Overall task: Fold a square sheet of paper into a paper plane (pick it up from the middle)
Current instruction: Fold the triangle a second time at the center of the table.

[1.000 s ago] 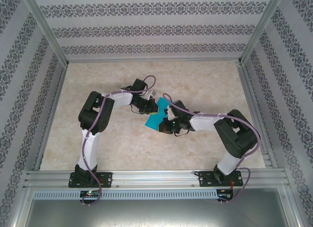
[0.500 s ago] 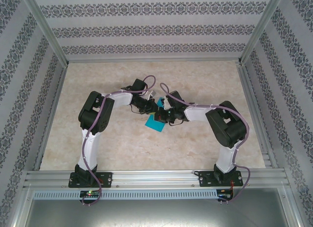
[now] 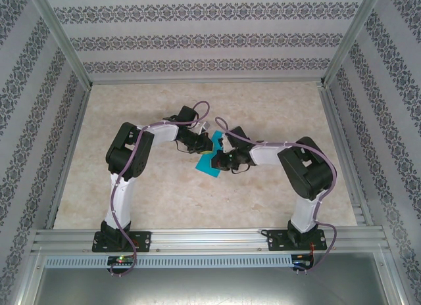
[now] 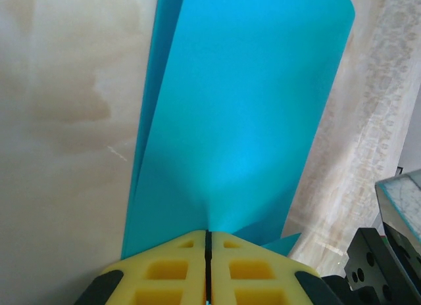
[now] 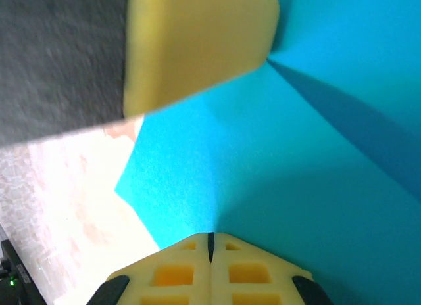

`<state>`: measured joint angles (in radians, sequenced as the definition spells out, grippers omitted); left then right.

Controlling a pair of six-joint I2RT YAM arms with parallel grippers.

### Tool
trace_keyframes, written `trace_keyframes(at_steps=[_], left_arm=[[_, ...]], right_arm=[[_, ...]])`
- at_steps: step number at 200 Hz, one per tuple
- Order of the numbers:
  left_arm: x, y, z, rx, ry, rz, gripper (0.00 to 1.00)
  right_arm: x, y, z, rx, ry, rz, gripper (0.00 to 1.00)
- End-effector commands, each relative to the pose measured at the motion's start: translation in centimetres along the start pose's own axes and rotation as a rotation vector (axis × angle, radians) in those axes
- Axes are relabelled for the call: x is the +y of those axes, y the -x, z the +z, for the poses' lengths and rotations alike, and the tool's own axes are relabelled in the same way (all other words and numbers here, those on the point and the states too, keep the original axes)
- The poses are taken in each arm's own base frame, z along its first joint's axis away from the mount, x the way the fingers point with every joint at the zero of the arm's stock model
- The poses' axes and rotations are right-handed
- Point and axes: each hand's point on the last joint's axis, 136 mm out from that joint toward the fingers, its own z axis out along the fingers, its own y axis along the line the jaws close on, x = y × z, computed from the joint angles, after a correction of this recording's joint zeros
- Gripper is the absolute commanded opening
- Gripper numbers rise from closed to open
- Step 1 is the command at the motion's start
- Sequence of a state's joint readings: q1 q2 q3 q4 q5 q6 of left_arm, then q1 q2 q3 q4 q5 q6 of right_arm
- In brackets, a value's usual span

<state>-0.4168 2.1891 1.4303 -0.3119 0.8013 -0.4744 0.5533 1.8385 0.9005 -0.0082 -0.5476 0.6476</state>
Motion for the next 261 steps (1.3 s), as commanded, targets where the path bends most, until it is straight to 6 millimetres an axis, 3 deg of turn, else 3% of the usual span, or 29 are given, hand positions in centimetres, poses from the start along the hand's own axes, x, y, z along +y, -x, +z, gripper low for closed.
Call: trace_keyframes(at_steps=[1,69,99,120,157,208,242,261], left_arm=[[7.6,-3.3,2.4,0.091,0.205,-0.106,0.11],[7.9,-3.5,2.5,0.101,0.212,-0.11,0.11],[7.8,-3.5,2.5,0.104,0.209,-0.108,0.11],[7.6,-3.4,2.5,0.104,0.203,-0.108,0.11],[7.2,-3.2,2.1,0.101,0.203,-0.103,0.11],[7.0,-3.4,2.2,0.1,0.186,-0.11,0.11],[6.8,-3.2,2.2,0.097,0.18,-0.106,0.11],[6.7,-3.2,2.1,0.097,0.179,-0.105,0.11]], right_arm=[[-2.0,-3.4,-0.4,0.092,-0.06,0.031,0.04],[-2.7,-6.6,-1.1,0.128,-0.054,0.05,0.04],[-2.2,-6.7,-1.5,0.115,-0.029,0.053,0.04],[-0.5,-4.9,-2.1,0.069,0.038,0.051,0.04],[2.8,-0.1,-3.3,-0.075,0.178,0.058,0.03],[1.0,4.4,-3.2,-0.18,0.122,0.102,0.03],[0.0,5.4,-1.7,-0.171,0.088,0.105,0.03],[-1.6,5.0,-0.9,-0.149,0.029,0.109,0.03]])
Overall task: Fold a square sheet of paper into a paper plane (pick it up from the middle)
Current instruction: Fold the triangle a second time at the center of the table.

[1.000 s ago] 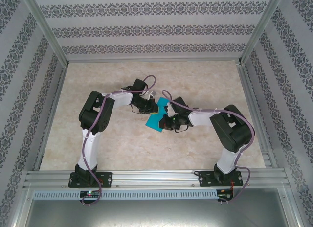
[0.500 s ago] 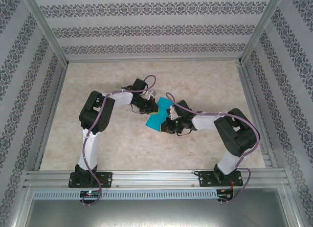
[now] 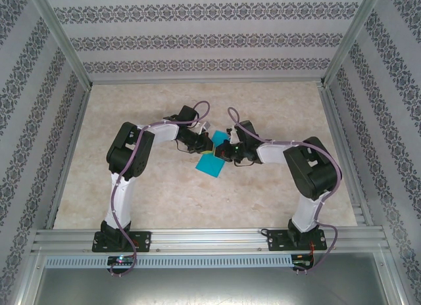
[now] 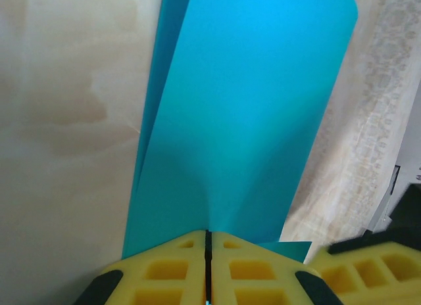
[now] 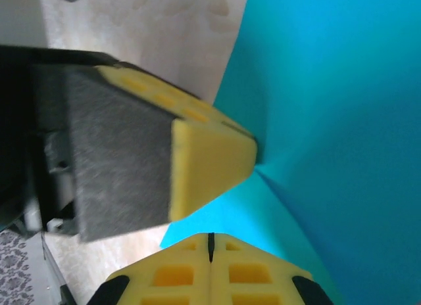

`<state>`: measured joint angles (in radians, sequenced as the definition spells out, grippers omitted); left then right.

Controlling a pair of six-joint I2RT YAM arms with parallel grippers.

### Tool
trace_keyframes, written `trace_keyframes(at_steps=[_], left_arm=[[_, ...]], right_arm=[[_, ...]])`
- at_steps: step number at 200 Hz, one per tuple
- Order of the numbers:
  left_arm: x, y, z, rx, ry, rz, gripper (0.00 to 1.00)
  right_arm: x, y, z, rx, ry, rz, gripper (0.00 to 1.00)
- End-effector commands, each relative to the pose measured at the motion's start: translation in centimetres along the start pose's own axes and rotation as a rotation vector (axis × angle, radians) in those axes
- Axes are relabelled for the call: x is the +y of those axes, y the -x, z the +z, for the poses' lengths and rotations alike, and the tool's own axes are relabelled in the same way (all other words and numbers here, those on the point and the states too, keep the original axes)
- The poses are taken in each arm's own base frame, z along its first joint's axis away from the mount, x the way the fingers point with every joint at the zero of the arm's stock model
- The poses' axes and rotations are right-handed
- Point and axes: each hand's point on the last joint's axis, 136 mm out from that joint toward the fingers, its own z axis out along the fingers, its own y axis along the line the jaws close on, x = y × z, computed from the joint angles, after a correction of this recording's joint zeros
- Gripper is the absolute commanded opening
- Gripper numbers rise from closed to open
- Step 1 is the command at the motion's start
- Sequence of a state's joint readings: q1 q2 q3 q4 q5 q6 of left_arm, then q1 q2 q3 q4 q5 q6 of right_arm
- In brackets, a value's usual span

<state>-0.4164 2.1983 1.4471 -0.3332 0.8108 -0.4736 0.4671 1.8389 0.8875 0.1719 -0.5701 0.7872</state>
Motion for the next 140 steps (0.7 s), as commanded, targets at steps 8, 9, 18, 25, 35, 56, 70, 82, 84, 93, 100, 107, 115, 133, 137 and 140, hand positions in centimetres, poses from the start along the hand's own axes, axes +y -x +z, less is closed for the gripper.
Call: trace_keyframes(at_steps=[8,9,18,25,35,56,70,82,84,93,100,107,115,133,137,140], left_arm=[[6.8,-3.1,2.1,0.083,0.182,-0.096,0.11],[6.8,-3.1,2.1,0.083,0.182,-0.095,0.11],[6.9,-3.1,2.1,0.083,0.185,-0.095,0.11],[6.8,-3.1,2.1,0.083,0.184,-0.093,0.11],[6.9,-3.1,2.1,0.085,0.184,-0.093,0.11],[6.9,-3.2,2.1,0.085,0.186,-0.096,0.11],[6.9,-3.1,2.1,0.083,0.185,-0.091,0.11],[7.0,-3.2,2.1,0.086,0.187,-0.094,0.12],[7.0,-3.2,2.1,0.086,0.187,-0.094,0.12],[7.0,-3.2,2.1,0.087,0.187,-0.094,0.12],[7.0,-3.2,2.2,0.086,0.186,-0.095,0.11],[7.0,-3.2,2.2,0.085,0.184,-0.096,0.12],[7.0,-3.2,2.2,0.085,0.182,-0.097,0.12],[6.8,-3.0,2.2,0.083,0.179,-0.095,0.12],[6.8,-3.0,2.2,0.083,0.178,-0.094,0.12],[6.8,-3.0,2.2,0.083,0.177,-0.095,0.12]], right_arm=[[-2.5,0.2,0.8,0.005,-0.096,-0.01,0.03],[-2.6,0.1,0.9,0.006,-0.101,-0.01,0.03],[-3.4,-0.1,0.8,0.008,-0.127,-0.012,0.03],[-3.9,-0.3,0.7,0.012,-0.145,-0.009,0.03],[-4.6,-0.5,0.5,0.012,-0.17,-0.009,0.03],[-6.1,-1.2,-0.2,0.014,-0.225,-0.012,0.03],[-6.5,-1.5,-0.8,0.01,-0.241,-0.01,0.03],[-7.0,-1.7,-1.4,0.004,-0.263,-0.013,0.03],[-7.1,-1.8,-1.5,0.004,-0.266,-0.011,0.03],[-7.4,-1.9,-1.9,-0.002,-0.282,-0.012,0.04],[-7.5,-1.9,-2.3,-0.008,-0.286,-0.014,0.04],[-7.4,-2.0,-2.5,-0.01,-0.284,-0.014,0.04],[-7.3,-2.0,-2.8,-0.013,-0.284,-0.017,0.04],[-7.2,-2.0,-3.3,-0.015,-0.292,-0.022,0.05],[-7.1,-2.0,-3.4,-0.017,-0.292,-0.023,0.05],[-7.1,-1.9,-3.5,-0.021,-0.291,-0.023,0.05]])
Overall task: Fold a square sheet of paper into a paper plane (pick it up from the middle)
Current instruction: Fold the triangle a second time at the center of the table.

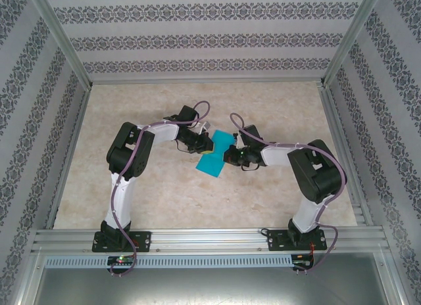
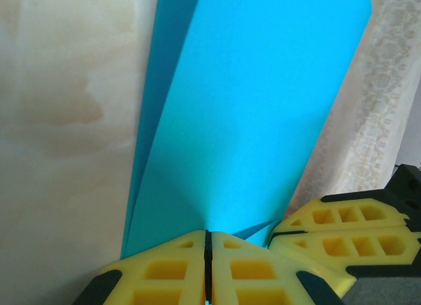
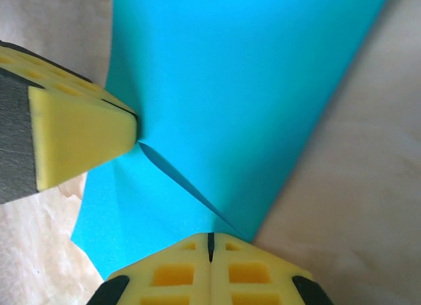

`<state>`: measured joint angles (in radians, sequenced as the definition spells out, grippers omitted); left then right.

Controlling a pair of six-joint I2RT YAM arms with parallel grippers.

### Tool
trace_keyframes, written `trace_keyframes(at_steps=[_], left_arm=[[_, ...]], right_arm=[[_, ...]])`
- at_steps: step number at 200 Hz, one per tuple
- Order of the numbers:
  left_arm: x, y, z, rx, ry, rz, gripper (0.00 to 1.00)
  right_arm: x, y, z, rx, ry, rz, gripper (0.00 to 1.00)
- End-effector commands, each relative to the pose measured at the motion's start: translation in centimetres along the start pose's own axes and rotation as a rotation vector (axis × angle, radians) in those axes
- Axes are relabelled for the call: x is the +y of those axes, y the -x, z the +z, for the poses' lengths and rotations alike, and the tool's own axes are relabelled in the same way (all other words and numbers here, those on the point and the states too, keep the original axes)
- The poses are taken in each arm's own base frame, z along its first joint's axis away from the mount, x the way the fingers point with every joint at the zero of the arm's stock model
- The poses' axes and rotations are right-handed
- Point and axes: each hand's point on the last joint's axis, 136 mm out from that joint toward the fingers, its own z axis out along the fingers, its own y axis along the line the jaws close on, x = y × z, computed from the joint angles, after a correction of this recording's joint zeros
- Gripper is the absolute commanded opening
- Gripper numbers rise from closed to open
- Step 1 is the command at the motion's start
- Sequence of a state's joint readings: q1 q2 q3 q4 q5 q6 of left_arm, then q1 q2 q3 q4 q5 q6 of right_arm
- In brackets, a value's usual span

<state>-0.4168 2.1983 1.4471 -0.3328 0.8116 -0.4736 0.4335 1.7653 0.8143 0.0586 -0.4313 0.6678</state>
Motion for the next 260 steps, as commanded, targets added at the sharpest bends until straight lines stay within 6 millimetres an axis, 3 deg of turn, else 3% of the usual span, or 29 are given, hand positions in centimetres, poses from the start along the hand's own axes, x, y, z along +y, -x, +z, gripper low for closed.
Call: trace_keyframes(at_steps=[1,42,81,104,146,195,260], left_arm=[[6.8,-3.0,2.2,0.082,0.178,-0.095,0.12],[6.3,-2.8,2.1,0.08,0.162,-0.089,0.15],[5.5,-2.3,1.6,0.07,0.147,-0.079,0.17],[5.3,-2.2,1.5,0.067,0.143,-0.076,0.18],[4.7,-2.0,1.3,0.06,0.127,-0.073,0.21],[3.4,-1.3,0.4,0.034,0.116,-0.051,0.26],[1.4,0.0,-0.8,-0.002,0.077,-0.024,0.34]], right_arm=[[-2.8,-1.3,-0.9,0.024,-0.114,0.013,0.05],[-0.1,0.1,-2.4,-0.024,-0.014,-0.001,0.12],[2.2,1.4,-2.2,-0.043,0.119,0.02,0.23],[2.3,1.3,-1.4,-0.016,0.131,0.024,0.3],[2.7,0.5,0.1,0.052,0.152,0.019,0.33],[4.2,-0.5,0.5,0.089,0.202,0.005,0.27],[3.7,-1.3,1.4,0.115,0.21,0.013,0.1]])
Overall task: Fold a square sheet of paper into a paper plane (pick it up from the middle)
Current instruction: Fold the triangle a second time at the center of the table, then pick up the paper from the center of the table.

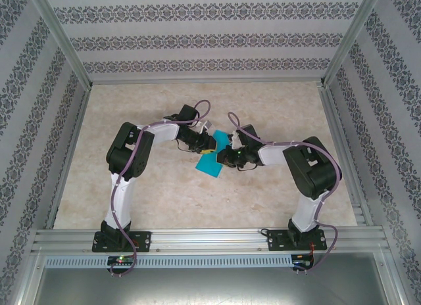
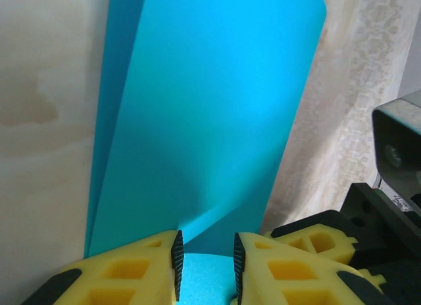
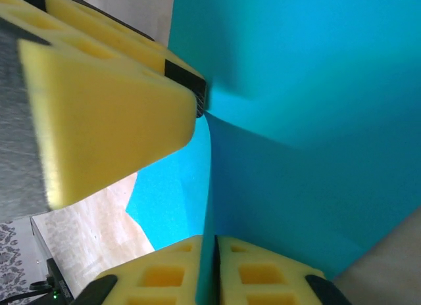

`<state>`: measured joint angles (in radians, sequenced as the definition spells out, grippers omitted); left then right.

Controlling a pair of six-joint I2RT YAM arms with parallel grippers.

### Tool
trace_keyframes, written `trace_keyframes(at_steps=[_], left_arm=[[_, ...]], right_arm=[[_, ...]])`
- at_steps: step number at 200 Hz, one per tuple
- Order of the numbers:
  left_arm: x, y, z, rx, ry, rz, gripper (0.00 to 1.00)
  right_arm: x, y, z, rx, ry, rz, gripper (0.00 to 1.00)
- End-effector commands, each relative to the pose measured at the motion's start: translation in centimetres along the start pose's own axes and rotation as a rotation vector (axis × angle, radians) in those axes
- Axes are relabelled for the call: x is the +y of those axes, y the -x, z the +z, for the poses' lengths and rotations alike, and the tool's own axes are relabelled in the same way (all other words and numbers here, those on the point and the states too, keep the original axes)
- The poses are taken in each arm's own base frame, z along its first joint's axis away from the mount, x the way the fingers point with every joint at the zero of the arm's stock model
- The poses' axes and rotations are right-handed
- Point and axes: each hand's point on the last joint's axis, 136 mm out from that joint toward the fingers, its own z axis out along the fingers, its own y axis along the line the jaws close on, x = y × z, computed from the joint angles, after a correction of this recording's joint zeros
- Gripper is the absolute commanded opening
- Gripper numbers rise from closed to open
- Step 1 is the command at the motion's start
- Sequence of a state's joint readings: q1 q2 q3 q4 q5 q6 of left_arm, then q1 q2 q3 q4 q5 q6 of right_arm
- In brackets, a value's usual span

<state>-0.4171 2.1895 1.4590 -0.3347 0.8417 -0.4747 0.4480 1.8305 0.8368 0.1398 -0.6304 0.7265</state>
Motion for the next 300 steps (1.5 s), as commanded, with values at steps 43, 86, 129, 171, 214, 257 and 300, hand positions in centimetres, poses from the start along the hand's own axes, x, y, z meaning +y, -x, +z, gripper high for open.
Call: trace_keyframes(at_steps=[43,86,129,171,214,257,300], left_arm=[[1.1,2.8,-3.5,-0.078,0.118,-0.003,0.43],[-0.3,3.9,-6.2,-0.124,0.13,0.031,0.48],[-1.5,1.6,-8.2,-0.175,0.105,-0.004,0.54],[-3.5,-0.4,-9.2,-0.291,-0.075,-0.106,0.59],[-5.1,-1.1,-9.7,-0.364,-0.235,-0.19,0.61],[-6.1,-0.7,-10.3,-0.408,-0.313,-0.217,0.61],[-8.0,0.8,-11.0,-0.431,-0.403,-0.201,0.64]], right_arm=[[1.1,-0.2,0.1,0.008,0.07,-0.029,0.04],[1.9,0.3,-0.1,-0.002,0.104,-0.032,0.02],[3.4,1.1,-0.8,-0.029,0.16,-0.03,0.02],[5.1,1.4,-1.7,-0.054,0.233,-0.027,0.02],[6.9,1.9,-2.9,-0.081,0.296,-0.028,0.01],[9.0,2.7,-4.5,-0.114,0.371,-0.034,0.01],[10.5,3.2,-5.7,-0.131,0.427,-0.037,0.01]])
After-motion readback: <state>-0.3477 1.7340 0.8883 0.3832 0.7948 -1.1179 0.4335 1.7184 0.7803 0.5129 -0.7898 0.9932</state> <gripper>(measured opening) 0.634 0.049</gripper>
